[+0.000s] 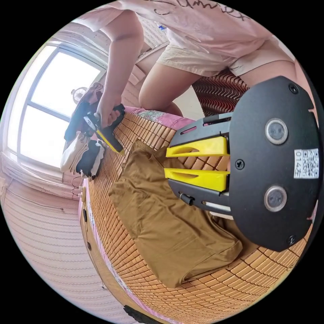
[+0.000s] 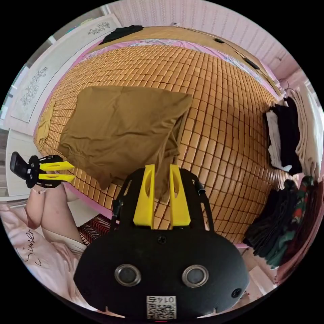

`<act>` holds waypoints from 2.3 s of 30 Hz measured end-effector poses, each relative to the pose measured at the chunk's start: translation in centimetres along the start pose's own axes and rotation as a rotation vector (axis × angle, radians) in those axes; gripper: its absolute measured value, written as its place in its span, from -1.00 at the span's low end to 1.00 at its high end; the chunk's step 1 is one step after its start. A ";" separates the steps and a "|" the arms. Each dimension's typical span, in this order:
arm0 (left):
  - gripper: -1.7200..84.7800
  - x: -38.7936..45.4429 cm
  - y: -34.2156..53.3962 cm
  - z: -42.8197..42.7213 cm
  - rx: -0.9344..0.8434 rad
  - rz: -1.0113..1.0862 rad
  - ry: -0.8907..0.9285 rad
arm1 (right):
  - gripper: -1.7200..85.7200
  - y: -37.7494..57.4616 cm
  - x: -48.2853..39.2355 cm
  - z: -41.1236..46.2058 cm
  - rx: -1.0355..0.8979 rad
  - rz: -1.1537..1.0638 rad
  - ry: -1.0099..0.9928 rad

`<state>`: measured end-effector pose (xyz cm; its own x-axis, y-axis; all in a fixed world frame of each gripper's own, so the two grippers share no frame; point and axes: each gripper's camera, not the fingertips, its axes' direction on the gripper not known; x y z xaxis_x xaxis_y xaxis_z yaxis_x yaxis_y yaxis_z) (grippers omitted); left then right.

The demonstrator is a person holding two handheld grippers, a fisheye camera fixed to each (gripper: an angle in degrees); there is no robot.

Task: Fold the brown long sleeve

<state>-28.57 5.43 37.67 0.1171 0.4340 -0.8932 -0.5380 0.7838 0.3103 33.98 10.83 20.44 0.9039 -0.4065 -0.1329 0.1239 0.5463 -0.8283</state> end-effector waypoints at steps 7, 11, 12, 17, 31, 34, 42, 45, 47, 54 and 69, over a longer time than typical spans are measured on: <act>-0.75 4.0 -2.6 4.9 -0.008 0.007 -0.034 | -0.78 8.9 6.7 3.2 0.095 0.183 -0.272; -0.72 4.5 -4.1 8.4 -0.035 -0.028 -0.020 | -0.90 11.5 10.0 3.4 0.164 0.205 -0.382; -0.71 4.7 -4.7 9.3 -0.034 -0.035 -0.014 | -0.91 12.2 10.9 3.4 0.172 0.195 -0.395; -0.61 7.1 -6.7 11.8 0.004 -0.018 -0.083 | -0.94 15.1 13.4 3.0 0.209 0.160 -0.500; -0.94 22.5 -3.2 13.1 -0.233 0.315 -0.247 | -0.93 28.0 13.5 -0.1 0.195 0.075 -0.691; -0.96 24.8 -1.1 11.2 -0.221 0.283 -0.222 | -0.91 31.4 15.6 -1.0 0.246 0.195 -0.648; -0.98 26.4 1.2 7.7 -0.213 0.167 -0.218 | -0.71 32.6 21.2 1.8 0.306 0.462 -0.615; -0.98 26.3 1.3 6.6 -0.204 0.145 -0.221 | -0.71 31.0 21.6 2.4 0.297 0.489 -0.554; -0.97 26.1 1.3 6.0 -0.201 0.129 -0.222 | -0.75 30.0 21.4 2.8 0.268 0.480 -0.543; -0.98 25.0 0.7 3.1 -0.161 0.063 -0.189 | -0.93 29.5 21.7 1.6 0.243 0.467 -0.555; -0.98 22.1 -2.8 -3.0 0.186 -0.262 0.027 | -0.94 22.7 19.8 -14.5 0.372 0.191 -0.430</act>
<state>-26.96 11.51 16.15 0.2082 0.1967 -0.9581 -0.3300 0.9362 0.1205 48.76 4.58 -8.92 0.9992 0.0146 0.0363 0.0080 0.8318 -0.5551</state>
